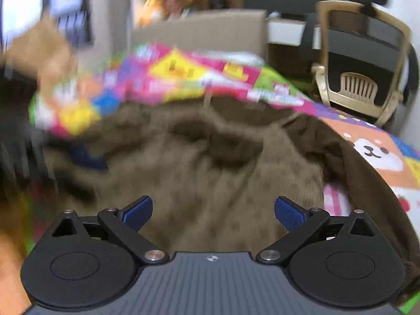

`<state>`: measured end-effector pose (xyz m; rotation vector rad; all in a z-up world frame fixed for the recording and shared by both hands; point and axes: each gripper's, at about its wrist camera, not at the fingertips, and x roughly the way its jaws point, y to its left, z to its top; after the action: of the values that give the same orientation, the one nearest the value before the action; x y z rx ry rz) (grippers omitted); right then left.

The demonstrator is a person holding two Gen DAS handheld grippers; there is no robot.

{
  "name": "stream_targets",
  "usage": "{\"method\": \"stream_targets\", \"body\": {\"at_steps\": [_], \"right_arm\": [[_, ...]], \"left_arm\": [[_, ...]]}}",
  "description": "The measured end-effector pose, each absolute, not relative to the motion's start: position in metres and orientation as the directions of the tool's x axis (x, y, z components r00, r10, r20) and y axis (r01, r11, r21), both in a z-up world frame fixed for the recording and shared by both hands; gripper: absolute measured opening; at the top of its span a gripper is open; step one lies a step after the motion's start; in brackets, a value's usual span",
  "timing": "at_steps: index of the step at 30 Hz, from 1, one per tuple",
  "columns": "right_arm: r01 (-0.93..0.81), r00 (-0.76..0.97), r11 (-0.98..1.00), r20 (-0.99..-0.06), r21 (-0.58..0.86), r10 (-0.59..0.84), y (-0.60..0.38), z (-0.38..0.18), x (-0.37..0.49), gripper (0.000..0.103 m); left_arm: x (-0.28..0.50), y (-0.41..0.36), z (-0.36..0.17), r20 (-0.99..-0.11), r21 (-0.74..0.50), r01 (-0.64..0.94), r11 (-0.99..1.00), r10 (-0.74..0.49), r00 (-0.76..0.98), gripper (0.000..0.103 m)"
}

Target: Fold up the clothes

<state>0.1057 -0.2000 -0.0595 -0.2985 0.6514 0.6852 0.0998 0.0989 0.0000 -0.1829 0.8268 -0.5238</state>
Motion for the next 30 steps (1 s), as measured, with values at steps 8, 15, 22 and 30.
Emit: {"method": "stream_targets", "body": {"at_steps": [8, 15, 22, 30], "right_arm": [[-0.549, 0.591, 0.836, -0.705, 0.005, 0.393, -0.264, -0.071, 0.098, 0.101], [-0.515, 0.671, 0.857, -0.632, -0.022, 0.387, -0.273, -0.041, 0.106, 0.101], [-0.512, 0.606, 0.83, -0.592, 0.22, 0.531, -0.238, -0.035, 0.162, 0.102], [-0.448, 0.521, 0.82, -0.641, 0.357, 0.564, -0.217, -0.07, 0.193, 0.103]], "left_arm": [[0.073, 0.137, -0.014, -0.643, -0.414, 0.268, 0.87, -0.488, 0.59, 0.101], [0.052, 0.144, 0.008, -0.662, -0.399, 0.253, 0.881, -0.468, 0.586, 0.102], [0.103, 0.208, 0.044, -0.609, -0.338, -0.002, 0.941, -0.217, 0.763, 0.102], [0.165, 0.235, 0.009, -0.708, -0.389, -0.162, 0.907, -0.182, 0.683, 0.101]]}}
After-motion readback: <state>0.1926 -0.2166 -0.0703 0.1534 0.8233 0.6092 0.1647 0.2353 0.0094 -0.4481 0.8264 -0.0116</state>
